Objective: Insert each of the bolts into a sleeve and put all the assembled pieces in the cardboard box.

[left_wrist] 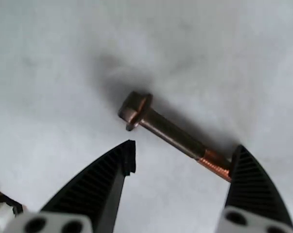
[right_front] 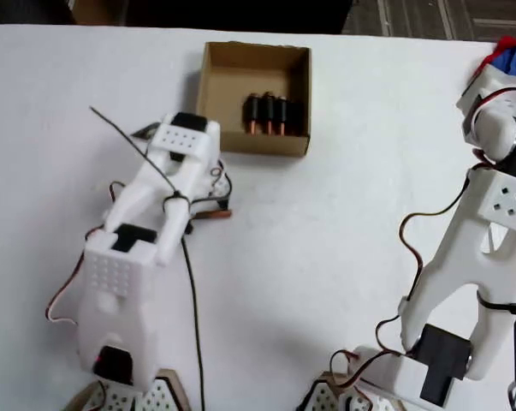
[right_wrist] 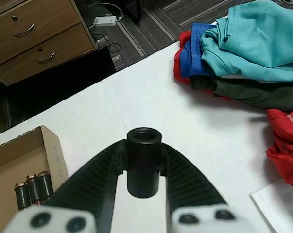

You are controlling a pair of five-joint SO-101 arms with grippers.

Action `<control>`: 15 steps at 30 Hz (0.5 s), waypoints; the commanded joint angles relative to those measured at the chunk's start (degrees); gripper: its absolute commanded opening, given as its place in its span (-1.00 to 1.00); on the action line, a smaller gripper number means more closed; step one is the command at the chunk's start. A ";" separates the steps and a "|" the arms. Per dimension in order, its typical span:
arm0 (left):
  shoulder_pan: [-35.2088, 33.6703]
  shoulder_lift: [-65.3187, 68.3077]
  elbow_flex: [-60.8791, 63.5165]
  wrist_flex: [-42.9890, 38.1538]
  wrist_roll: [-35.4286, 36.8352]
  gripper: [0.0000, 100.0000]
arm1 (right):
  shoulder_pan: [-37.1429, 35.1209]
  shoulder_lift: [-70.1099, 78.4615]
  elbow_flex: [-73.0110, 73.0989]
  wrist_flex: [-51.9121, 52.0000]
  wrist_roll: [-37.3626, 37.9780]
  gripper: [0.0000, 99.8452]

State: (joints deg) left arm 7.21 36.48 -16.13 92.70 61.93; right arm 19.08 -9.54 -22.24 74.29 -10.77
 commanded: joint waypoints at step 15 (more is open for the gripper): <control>0.26 2.11 -0.57 2.73 -11.25 -0.67 | 0.66 -3.03 -0.26 -1.19 -0.26 -0.96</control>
State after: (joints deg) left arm 7.30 38.42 -17.10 92.79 59.03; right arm 19.08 -9.54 -22.24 74.29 -10.77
